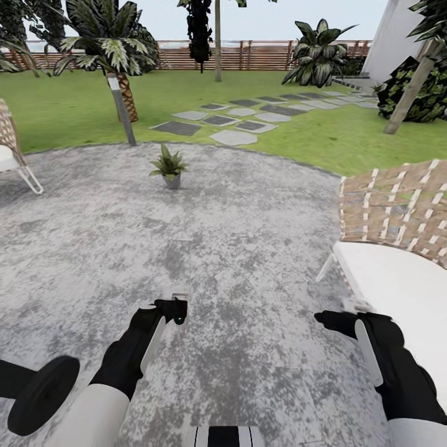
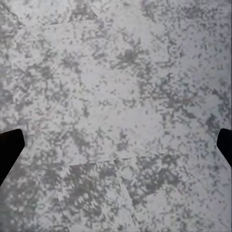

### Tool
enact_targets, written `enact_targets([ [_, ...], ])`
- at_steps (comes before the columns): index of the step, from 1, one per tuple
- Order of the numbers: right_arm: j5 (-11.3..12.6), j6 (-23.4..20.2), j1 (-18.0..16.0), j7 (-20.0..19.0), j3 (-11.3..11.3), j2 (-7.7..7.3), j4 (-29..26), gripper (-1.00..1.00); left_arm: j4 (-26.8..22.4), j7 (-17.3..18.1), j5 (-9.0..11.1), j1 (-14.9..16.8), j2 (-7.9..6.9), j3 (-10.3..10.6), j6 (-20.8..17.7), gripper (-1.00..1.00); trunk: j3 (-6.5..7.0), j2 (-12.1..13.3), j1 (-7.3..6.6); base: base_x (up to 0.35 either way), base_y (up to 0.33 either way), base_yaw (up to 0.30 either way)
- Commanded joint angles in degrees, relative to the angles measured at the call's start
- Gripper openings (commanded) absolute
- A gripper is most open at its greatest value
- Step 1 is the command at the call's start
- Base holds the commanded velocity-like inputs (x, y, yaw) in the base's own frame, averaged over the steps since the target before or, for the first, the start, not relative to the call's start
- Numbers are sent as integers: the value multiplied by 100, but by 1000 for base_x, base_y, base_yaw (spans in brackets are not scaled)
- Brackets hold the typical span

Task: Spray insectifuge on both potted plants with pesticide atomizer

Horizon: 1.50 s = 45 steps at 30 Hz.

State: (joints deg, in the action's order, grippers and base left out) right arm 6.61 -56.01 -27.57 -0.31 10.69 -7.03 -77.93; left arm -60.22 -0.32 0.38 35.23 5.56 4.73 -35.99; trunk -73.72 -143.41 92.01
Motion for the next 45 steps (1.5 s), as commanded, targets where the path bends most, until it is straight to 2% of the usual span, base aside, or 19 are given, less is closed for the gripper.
enact_targets([
  [1,15,-24,-3,-3,-122,-1,-4,100,-7,-3,2,2,1,2,-30,-100,-5,-2,3,345,0,0],
  [4,16,-24,-3,1,-396,0,-3,100,-7,-3,2,2,0,2,-30,-100,-5,-2,3,345,0,0],
  [7,16,-24,-3,4,-479,0,-3,100,-7,-3,2,2,0,2,-30,-100,-5,-2,3,345,0,0],
  [24,8,-27,-3,11,-503,0,-3,100,-7,-3,-2,2,3,2,-26,-100,-6,-2,3,345,0,3],
  [45,7,-24,-3,19,-489,0,-3,100,-7,-3,6,2,0,2,-27,-100,-68,-2,3,345,0,102],
])
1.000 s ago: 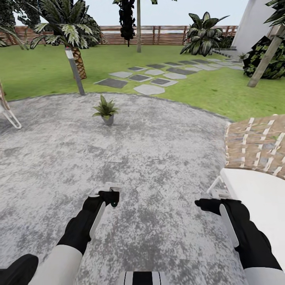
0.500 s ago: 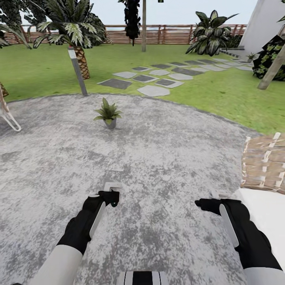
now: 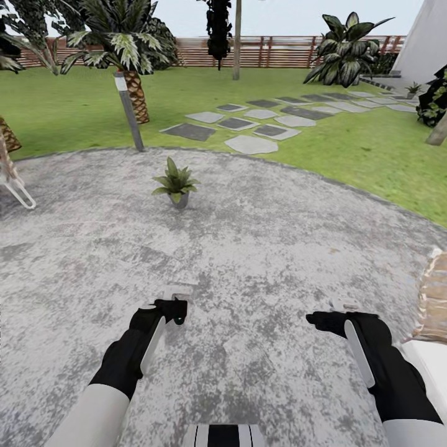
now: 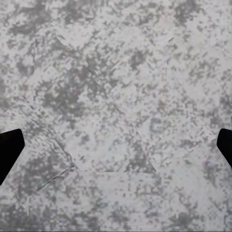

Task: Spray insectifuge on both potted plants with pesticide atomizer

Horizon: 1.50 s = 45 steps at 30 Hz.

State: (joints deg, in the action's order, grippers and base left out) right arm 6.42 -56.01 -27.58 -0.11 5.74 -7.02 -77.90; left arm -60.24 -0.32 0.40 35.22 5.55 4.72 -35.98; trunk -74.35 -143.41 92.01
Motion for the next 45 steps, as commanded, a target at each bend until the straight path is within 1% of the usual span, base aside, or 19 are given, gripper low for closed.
enact_targets([
  [1,26,-24,-1,1,1,-1,-6,100,-6,-3,3,3,0,3,-28,-100,-10,-2,2,345,0,199],
  [8,24,-24,-1,9,1,-1,-6,100,-6,-3,4,3,-1,3,-31,-100,-49,-2,2,345,0,193],
  [18,21,-24,-1,20,5,-1,-6,100,-6,-3,4,3,1,3,-29,-100,-82,-2,2,345,0,60],
  [35,20,-24,-1,20,6,-1,-6,100,-6,-3,4,3,0,3,-28,-100,-164,-2,2,344,0,205],
  [45,26,-25,-1,-4,8,-3,-6,100,-6,-14,5,3,-1,3,-32,-100,-171,-2,2,50,0,20],
])
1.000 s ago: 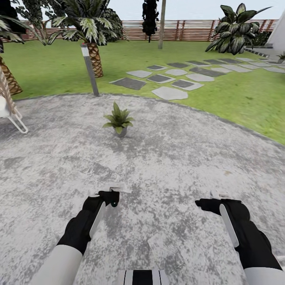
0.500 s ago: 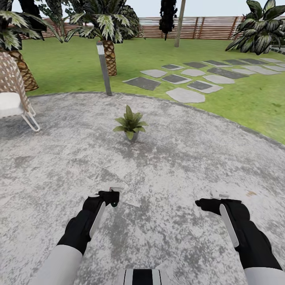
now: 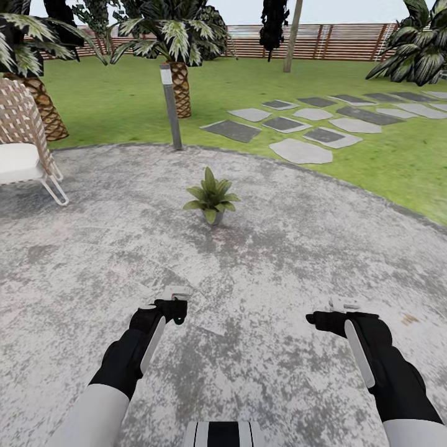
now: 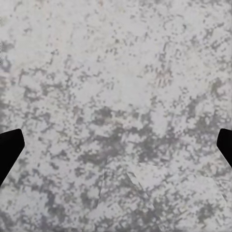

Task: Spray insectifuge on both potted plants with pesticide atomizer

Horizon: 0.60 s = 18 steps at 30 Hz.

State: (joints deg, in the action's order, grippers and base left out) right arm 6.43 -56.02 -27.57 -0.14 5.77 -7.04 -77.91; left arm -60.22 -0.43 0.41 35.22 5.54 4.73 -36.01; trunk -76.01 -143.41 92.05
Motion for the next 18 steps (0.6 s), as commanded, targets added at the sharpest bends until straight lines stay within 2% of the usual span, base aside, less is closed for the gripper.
enact_targets([
  [1,25,-24,-3,-2,6,-2,-5,100,-7,-3,4,2,0,2,-29,-100,18,0,-4,1,0,0],
  [14,25,-23,-3,-6,3,1,-5,100,-7,-1,3,2,3,2,-29,-100,306,17,-37,0,0,0],
  [18,25,-24,-3,-6,3,1,-5,100,-7,-1,3,2,1,2,-29,-100,378,177,-125,0,0,0],
])
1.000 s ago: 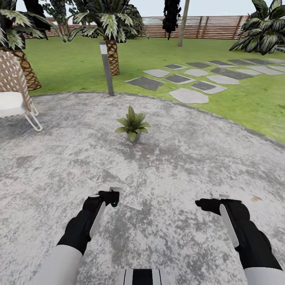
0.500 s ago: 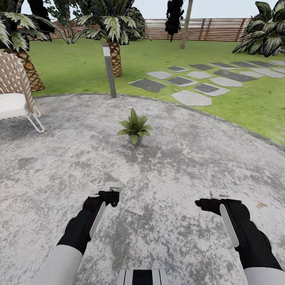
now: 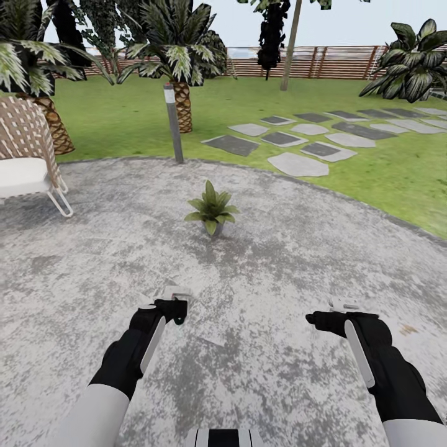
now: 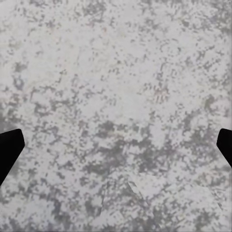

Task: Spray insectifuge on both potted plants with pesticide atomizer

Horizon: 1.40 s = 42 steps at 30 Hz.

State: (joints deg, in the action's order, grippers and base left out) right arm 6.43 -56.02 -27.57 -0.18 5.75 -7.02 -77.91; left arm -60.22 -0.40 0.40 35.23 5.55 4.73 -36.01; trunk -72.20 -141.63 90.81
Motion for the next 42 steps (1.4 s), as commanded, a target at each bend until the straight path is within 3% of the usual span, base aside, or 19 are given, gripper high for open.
enact_targets([
  [1,25,-24,-3,-3,5,-2,-5,100,-7,-4,4,2,0,2,-29,-100,14,40,-24,0,0,0],
  [42,25,-23,-3,-8,7,-2,-5,100,-7,-4,4,2,5,2,-29,-100,750,1684,-924,0,0,0],
])
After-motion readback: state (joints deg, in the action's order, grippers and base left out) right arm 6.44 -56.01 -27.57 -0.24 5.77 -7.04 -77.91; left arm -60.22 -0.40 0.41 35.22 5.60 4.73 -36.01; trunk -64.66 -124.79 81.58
